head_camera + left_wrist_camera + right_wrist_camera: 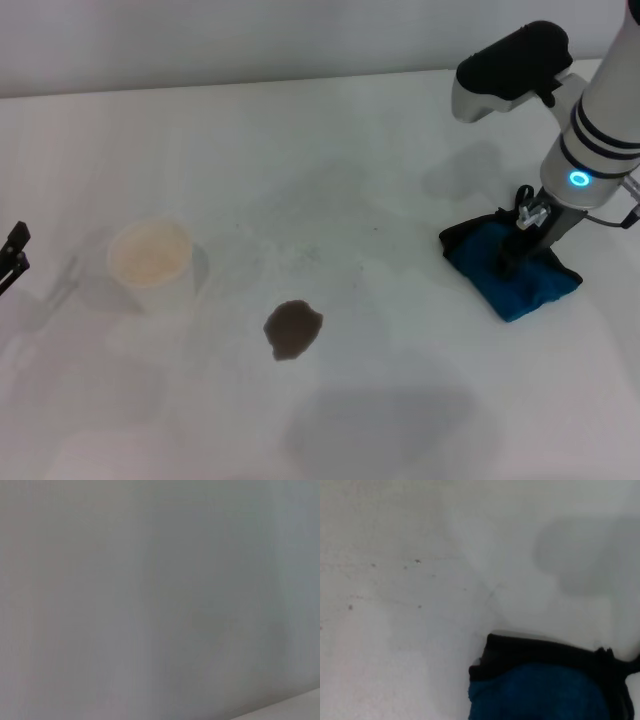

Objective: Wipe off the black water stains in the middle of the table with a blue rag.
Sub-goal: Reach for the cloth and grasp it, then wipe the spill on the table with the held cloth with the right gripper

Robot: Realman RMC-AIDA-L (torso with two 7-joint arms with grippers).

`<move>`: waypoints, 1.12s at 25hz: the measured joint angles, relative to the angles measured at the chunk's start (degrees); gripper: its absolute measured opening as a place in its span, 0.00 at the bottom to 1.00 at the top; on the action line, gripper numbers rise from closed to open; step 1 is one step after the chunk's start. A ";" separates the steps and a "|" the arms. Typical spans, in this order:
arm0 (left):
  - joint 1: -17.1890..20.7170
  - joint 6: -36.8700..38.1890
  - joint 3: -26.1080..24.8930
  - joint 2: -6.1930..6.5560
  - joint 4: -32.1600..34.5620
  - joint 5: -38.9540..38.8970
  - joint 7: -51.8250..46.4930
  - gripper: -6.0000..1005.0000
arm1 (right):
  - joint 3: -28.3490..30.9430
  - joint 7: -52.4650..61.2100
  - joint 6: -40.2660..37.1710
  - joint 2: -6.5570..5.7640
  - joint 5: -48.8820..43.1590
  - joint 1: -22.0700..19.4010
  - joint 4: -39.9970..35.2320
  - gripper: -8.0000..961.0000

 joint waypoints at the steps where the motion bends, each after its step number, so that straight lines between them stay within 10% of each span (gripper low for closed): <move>1: -0.03 0.00 0.00 0.00 -0.02 0.00 0.00 0.87 | -0.21 -0.01 -0.25 0.04 0.00 0.04 0.27 0.50; 15: -0.59 -0.23 0.00 0.00 -0.61 0.00 0.00 0.87 | -3.11 -0.01 -1.13 0.26 0.03 0.81 0.55 0.50; 23: -0.66 -0.33 0.00 0.00 -0.61 0.00 0.00 0.87 | -5.84 0.01 -0.93 0.31 0.22 1.39 0.55 0.13; 28: -0.74 -0.36 0.00 0.00 -0.60 -0.11 0.00 0.87 | -7.84 -0.05 -0.86 0.69 1.34 2.06 0.75 0.10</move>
